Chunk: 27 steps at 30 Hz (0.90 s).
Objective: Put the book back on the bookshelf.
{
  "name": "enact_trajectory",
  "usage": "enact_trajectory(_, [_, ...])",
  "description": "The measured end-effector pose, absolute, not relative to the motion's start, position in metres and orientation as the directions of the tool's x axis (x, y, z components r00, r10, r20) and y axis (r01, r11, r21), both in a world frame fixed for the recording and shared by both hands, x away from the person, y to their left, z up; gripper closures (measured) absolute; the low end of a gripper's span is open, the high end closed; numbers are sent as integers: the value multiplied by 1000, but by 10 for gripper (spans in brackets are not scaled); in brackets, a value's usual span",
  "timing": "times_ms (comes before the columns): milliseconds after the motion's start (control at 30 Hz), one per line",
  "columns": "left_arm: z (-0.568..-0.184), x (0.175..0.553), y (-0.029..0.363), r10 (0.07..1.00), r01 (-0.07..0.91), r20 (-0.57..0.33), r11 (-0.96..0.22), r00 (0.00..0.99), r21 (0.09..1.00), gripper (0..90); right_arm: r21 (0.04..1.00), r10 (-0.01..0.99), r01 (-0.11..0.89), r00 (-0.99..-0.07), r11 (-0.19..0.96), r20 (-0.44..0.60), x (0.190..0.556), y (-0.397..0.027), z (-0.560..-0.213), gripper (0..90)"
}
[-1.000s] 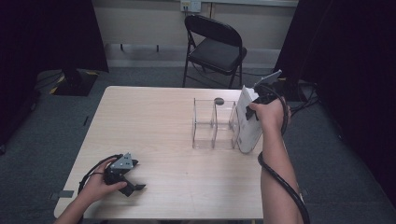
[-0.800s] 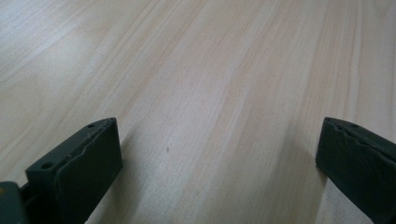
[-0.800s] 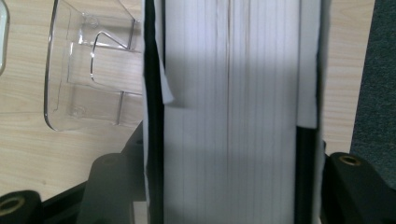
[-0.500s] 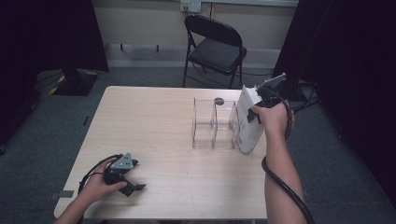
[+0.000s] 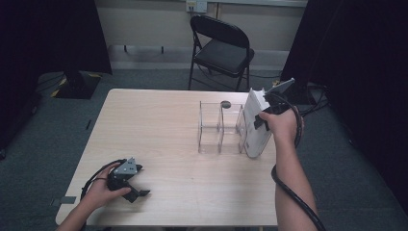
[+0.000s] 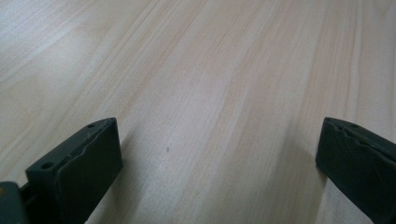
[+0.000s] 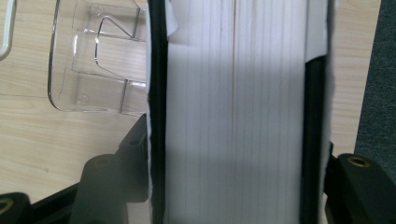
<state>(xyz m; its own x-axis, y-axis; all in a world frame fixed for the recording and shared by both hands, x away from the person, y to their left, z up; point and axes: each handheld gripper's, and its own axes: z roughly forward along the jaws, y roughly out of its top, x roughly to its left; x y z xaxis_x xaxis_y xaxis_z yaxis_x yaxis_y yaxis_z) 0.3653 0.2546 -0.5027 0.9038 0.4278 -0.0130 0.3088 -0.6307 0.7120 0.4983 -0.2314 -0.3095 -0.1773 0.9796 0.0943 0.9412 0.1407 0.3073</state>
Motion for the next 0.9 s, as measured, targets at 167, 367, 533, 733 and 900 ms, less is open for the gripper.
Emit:
enact_trajectory(167, [-503, 365, 255, 428, 309, -13, -631, 904, 712, 0, 310, 977, 939, -187, 147, 101, 496, -232, -310, 374])
enact_trajectory(367, [-503, 365, 255, 428, 309, -13, -630, 904, 712, 0, 311, 976, 939, -190, 149, 104, 493, -233, -313, 363])
enact_trajectory(533, [-503, 365, 255, 428, 309, -13, -631, 904, 712, 0, 323, 974, 935, -194, 149, 113, 491, -235, -314, 361])
enact_trajectory(733, [-503, 365, 255, 428, 309, -13, -631, 904, 712, 0, 320, 972, 935, -202, 155, 120, 488, -234, -316, 352])
enact_trajectory(900, [-503, 365, 255, 428, 309, -13, -631, 904, 712, 0, 325, 970, 931, -212, 163, 122, 485, -235, -317, 346])
